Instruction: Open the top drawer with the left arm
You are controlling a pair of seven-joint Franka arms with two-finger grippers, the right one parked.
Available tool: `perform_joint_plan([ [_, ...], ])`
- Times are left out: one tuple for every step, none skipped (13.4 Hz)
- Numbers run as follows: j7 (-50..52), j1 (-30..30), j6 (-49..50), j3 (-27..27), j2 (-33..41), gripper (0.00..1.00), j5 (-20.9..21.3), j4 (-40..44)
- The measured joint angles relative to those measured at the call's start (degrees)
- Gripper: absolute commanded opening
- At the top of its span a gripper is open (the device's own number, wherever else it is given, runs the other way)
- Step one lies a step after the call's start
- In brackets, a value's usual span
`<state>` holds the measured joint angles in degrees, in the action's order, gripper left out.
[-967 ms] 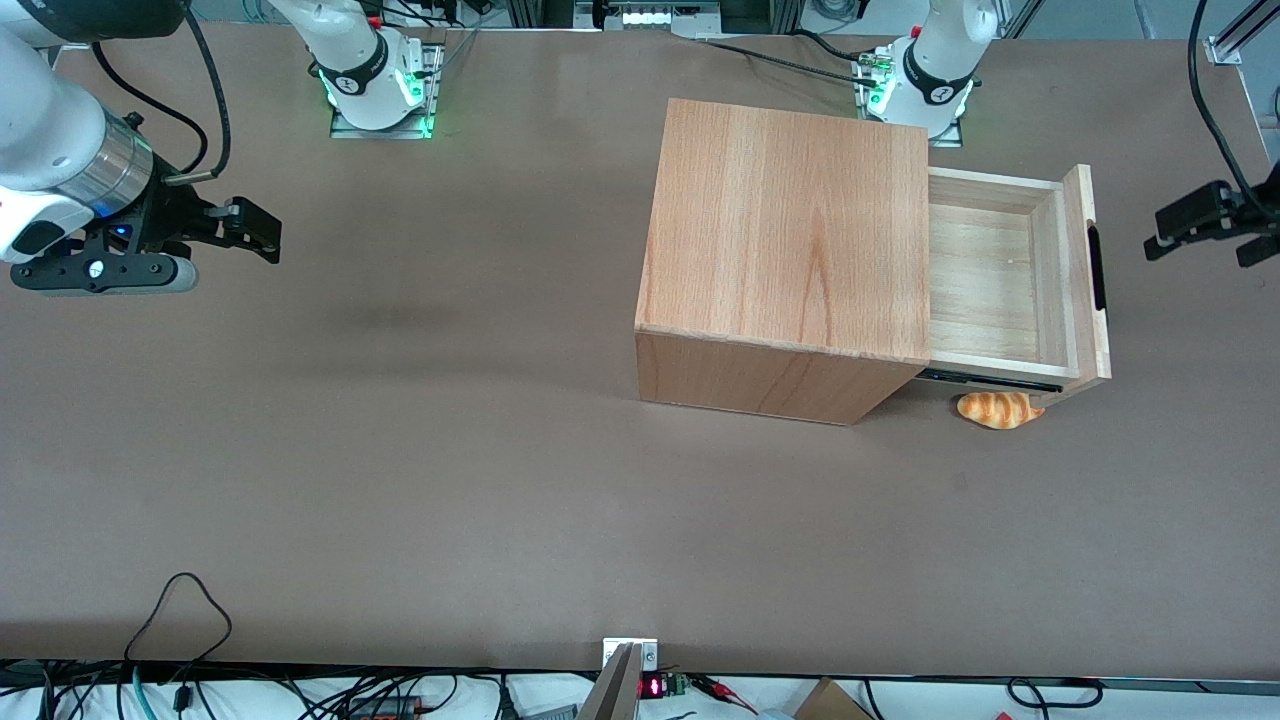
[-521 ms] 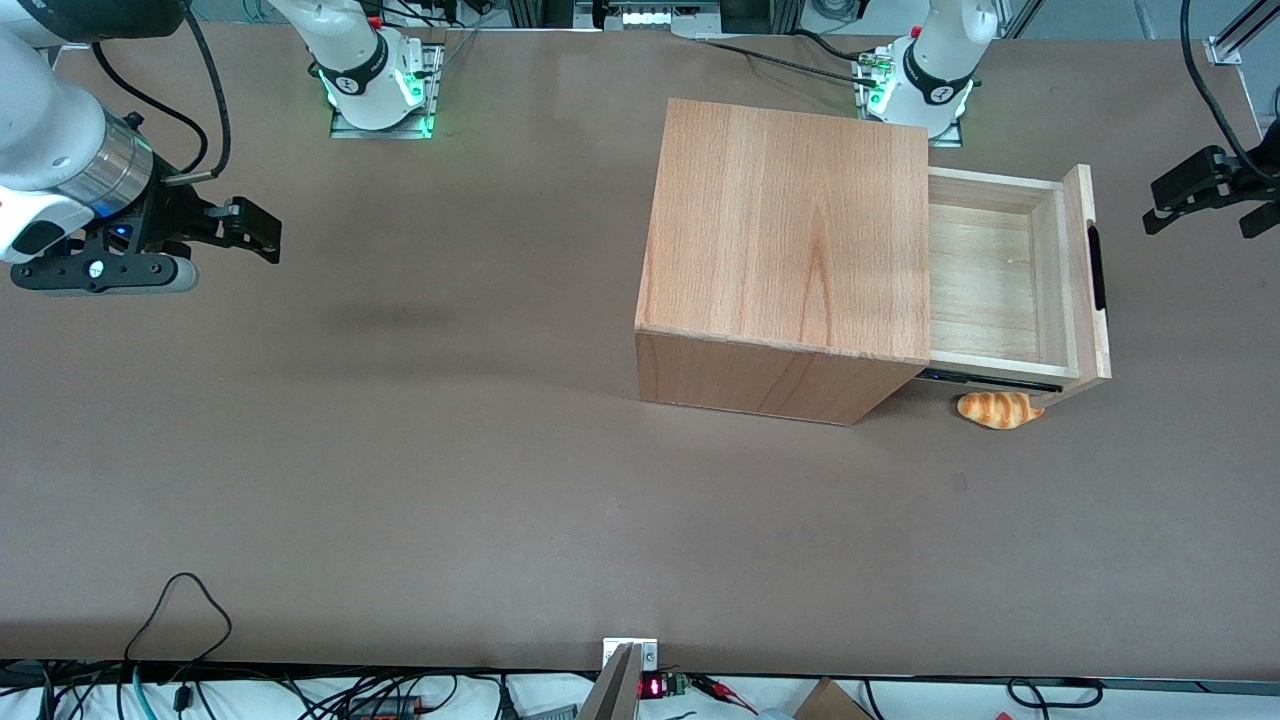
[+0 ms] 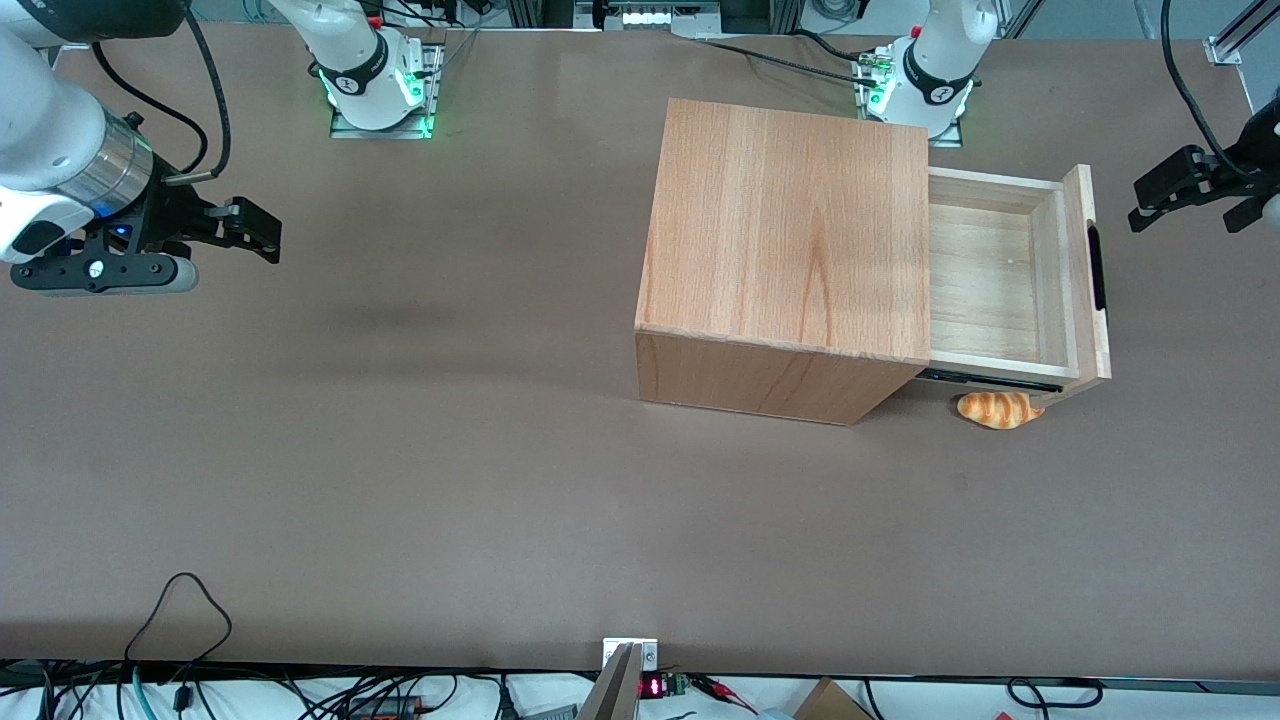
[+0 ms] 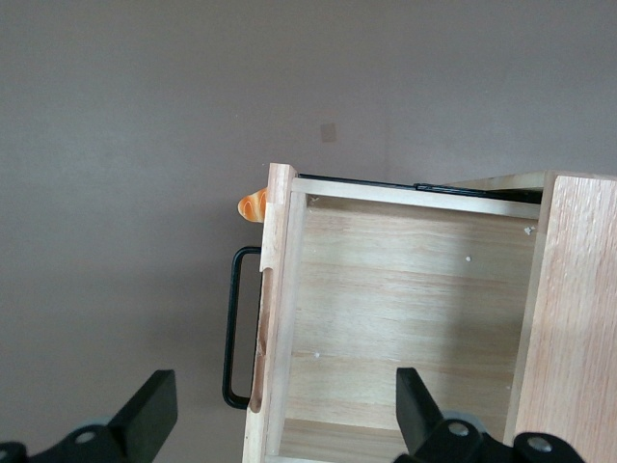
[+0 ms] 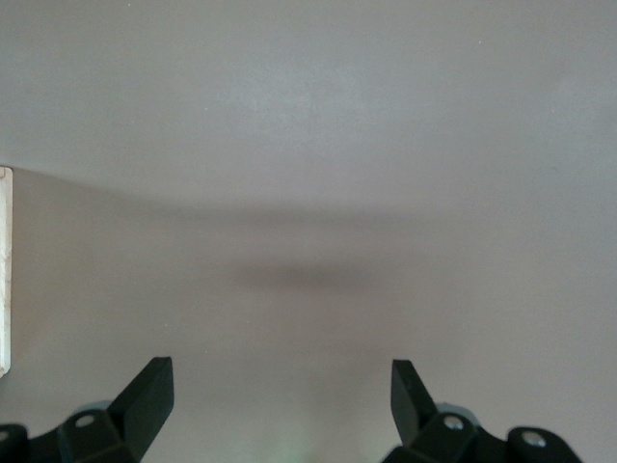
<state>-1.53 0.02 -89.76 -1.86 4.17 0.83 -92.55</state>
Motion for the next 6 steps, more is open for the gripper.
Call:
perform_joint_plan([
  [0.0, 0.0, 0.1, 0.0, 0.0, 1.0, 0.0, 0.0],
  [0.0, 0.0, 0.2, 0.0, 0.0, 1.0, 0.0, -0.1],
  [0.0, 0.0, 0.2, 0.0, 0.0, 1.0, 0.0, -0.1],
  [0.0, 0.0, 0.2, 0.0, 0.0, 1.0, 0.0, 0.1],
  [0.1, 0.0, 0.2, 0.0, 0.0, 1.0, 0.0, 0.3],
  [0.1, 0.0, 0.3, 0.0, -0.1, 1.0, 0.0, 0.7],
])
